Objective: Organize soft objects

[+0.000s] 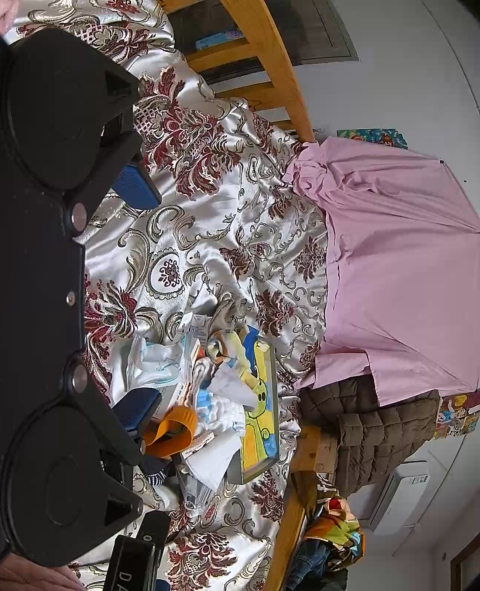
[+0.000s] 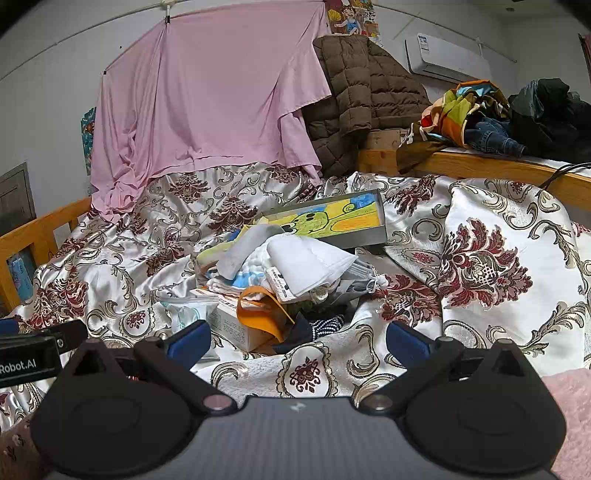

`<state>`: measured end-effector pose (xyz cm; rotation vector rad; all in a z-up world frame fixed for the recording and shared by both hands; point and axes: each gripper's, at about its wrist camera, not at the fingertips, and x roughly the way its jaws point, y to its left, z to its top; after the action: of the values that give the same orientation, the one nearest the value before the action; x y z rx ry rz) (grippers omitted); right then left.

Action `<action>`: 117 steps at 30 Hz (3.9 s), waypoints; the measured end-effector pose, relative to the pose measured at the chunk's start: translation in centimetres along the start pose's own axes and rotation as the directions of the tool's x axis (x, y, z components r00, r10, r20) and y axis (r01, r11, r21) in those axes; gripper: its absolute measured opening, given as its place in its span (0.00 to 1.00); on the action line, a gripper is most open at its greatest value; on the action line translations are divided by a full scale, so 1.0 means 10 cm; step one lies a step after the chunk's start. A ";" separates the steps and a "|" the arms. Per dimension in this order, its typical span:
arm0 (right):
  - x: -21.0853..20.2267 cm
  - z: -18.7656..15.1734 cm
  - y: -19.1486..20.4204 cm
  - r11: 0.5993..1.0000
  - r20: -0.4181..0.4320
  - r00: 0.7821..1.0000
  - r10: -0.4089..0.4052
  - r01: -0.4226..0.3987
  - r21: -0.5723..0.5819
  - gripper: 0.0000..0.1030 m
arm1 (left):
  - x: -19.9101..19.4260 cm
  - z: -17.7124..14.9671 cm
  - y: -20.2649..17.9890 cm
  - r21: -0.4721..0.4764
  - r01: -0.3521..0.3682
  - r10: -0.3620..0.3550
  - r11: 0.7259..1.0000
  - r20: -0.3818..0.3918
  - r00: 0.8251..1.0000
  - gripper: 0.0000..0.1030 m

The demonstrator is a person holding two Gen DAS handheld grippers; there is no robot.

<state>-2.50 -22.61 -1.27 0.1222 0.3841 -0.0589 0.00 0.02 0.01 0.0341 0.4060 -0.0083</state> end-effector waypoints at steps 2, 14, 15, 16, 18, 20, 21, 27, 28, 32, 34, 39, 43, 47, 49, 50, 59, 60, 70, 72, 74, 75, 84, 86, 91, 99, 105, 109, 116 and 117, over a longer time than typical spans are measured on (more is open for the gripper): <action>0.00 0.00 0.00 1.000 0.000 1.000 0.000 0.000 -0.001 1.00 | 0.00 0.00 0.00 -0.001 0.000 0.000 1.000 0.001 1.000 0.99; -0.01 0.03 0.03 1.000 0.008 1.000 0.015 -0.015 -0.005 1.00 | -0.01 0.04 0.00 -0.016 -0.009 0.009 1.000 0.033 0.999 0.99; -0.01 0.03 0.03 1.000 0.008 1.000 0.017 -0.017 -0.005 1.00 | -0.01 0.04 0.00 -0.014 -0.014 0.014 1.000 0.039 0.999 0.99; -0.01 0.03 0.03 1.000 0.008 1.000 0.018 -0.018 -0.005 1.00 | -0.01 0.04 0.00 -0.013 -0.017 0.018 1.000 0.043 0.999 0.99; -0.01 0.03 0.03 1.000 0.010 1.000 0.021 -0.021 -0.005 1.00 | -0.01 0.05 0.00 -0.018 -0.020 0.021 1.000 0.052 0.998 0.99; -0.01 0.03 0.04 1.000 0.011 1.000 0.024 -0.024 -0.006 1.00 | -0.02 0.05 0.00 -0.022 -0.021 0.022 1.000 0.056 0.998 0.99; -0.01 0.03 0.04 1.000 0.011 1.000 0.026 -0.026 -0.006 1.00 | -0.02 0.06 0.00 -0.023 -0.021 0.022 1.000 0.059 0.998 0.99; 0.00 0.06 0.07 0.999 0.009 0.999 0.041 -0.041 -0.016 1.00 | 0.00 0.08 0.02 -0.030 -0.019 0.022 0.999 0.082 0.996 0.99; 0.01 0.06 0.08 0.999 0.008 0.999 0.044 -0.044 -0.018 1.00 | 0.00 0.08 0.02 -0.032 -0.020 0.023 0.999 0.092 0.996 0.99; 0.05 0.08 0.08 0.998 -0.004 0.999 0.053 -0.053 -0.019 1.00 | 0.05 0.09 0.01 -0.057 -0.016 0.023 0.998 0.121 0.992 0.99; 0.08 0.09 0.08 0.998 -0.010 0.998 0.059 -0.059 -0.018 1.00 | 0.08 0.10 0.01 -0.062 -0.021 0.029 0.998 0.123 0.992 0.99; 0.15 0.12 0.09 0.998 -0.019 0.998 0.065 -0.065 -0.023 1.00 | 0.16 0.14 -0.01 -0.081 -0.040 0.051 0.996 0.136 0.989 0.99; 0.23 0.14 0.10 0.997 -0.028 0.997 0.067 -0.069 -0.042 1.00 | 0.26 0.15 -0.04 -0.067 -0.059 0.068 0.996 0.142 0.987 0.99; 0.33 0.18 0.11 0.994 -0.037 0.996 0.075 -0.078 -0.074 1.00 | 0.39 0.19 -0.05 -0.073 -0.081 0.089 0.994 0.121 0.989 0.99; 0.38 0.19 0.11 0.993 -0.040 0.996 0.078 -0.081 -0.088 1.00 | 0.46 0.21 -0.07 -0.059 -0.090 0.096 0.994 0.112 0.989 0.99; 0.41 0.20 0.10 0.992 -0.044 0.996 0.081 -0.085 -0.094 1.00 | 0.50 0.22 -0.07 -0.051 -0.092 0.097 0.994 0.108 0.989 0.99; 0.67 0.27 0.11 0.982 -0.079 0.990 0.114 -0.124 -0.140 1.00 | 0.86 0.19 0.00 -0.048 -0.073 0.074 0.996 0.026 0.997 0.99; 0.69 0.28 0.11 0.982 -0.083 0.990 0.117 -0.128 -0.140 1.00 | 0.89 0.20 -0.01 -0.040 -0.068 0.069 0.997 0.027 0.997 0.99; 0.96 0.28 0.11 0.977 -0.138 0.982 0.128 -0.149 -0.154 1.00 | 1.16 0.38 0.01 0.076 0.077 -0.077 0.994 0.004 0.997 0.99; 1.02 0.28 0.13 0.974 -0.146 0.981 0.126 -0.151 -0.171 1.00 | 1.21 0.41 0.01 0.108 0.113 -0.112 0.988 -0.014 0.994 0.99; 1.09 0.28 0.15 0.971 -0.156 0.980 0.123 -0.152 -0.185 1.00 | 1.26 0.42 -0.01 0.157 0.142 -0.140 0.977 -0.028 0.990 0.99; 1.12 0.27 0.16 0.970 -0.161 0.979 0.124 -0.153 -0.189 1.00 | 1.27 0.42 -0.01 0.177 0.164 -0.161 0.970 -0.031 0.986 0.99; 1.31 0.23 0.25 0.949 -0.159 0.985 0.072 -0.117 -0.294 1.00 | 1.53 0.37 0.03 0.199 0.353 -0.332 0.914 -0.134 0.934 0.98; 1.34 0.21 0.30 0.938 -0.149 0.987 0.056 -0.103 -0.331 1.00 | 1.60 0.36 0.06 0.166 0.387 -0.361 0.907 -0.165 0.918 0.98; 1.42 0.15 0.41 0.901 -0.137 0.990 0.046 -0.101 -0.423 0.99 | 1.79 0.35 0.13 0.038 0.421 -0.403 0.906 -0.219 0.888 0.98; 1.44 0.05 0.57 0.833 -0.118 0.991 0.066 -0.120 -0.539 0.84 | 1.97 0.28 0.11 -0.082 0.474 -0.477 0.877 -0.267 0.837 0.97; 1.51 -0.06 0.71 0.754 -0.097 0.994 0.059 -0.108 -0.647 0.67 | 2.09 0.25 0.13 -0.179 0.472 -0.505 0.863 -0.285 0.815 0.95; 1.56 -0.11 0.74 0.737 -0.095 0.994 0.050 -0.101 -0.668 0.59 | 2.16 0.23 0.12 -0.225 0.478 -0.527 0.849 -0.305 0.793 0.93; 1.58 -0.18 0.77 0.698 -0.076 0.995 0.059 -0.096 -0.709 0.46 | 2.22 0.18 0.08 -0.272 0.481 -0.550 0.833 -0.319 0.772 0.73; 1.56 -0.20 0.78 0.692 -0.074 0.995 0.061 -0.095 -0.715 0.45 | 2.22 0.17 0.08 -0.287 0.478 -0.554 0.830 -0.321 0.768 0.71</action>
<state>11.85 -15.19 -8.19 -0.6520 0.4232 0.1858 21.12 0.77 -7.20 -0.2741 0.8120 -0.5249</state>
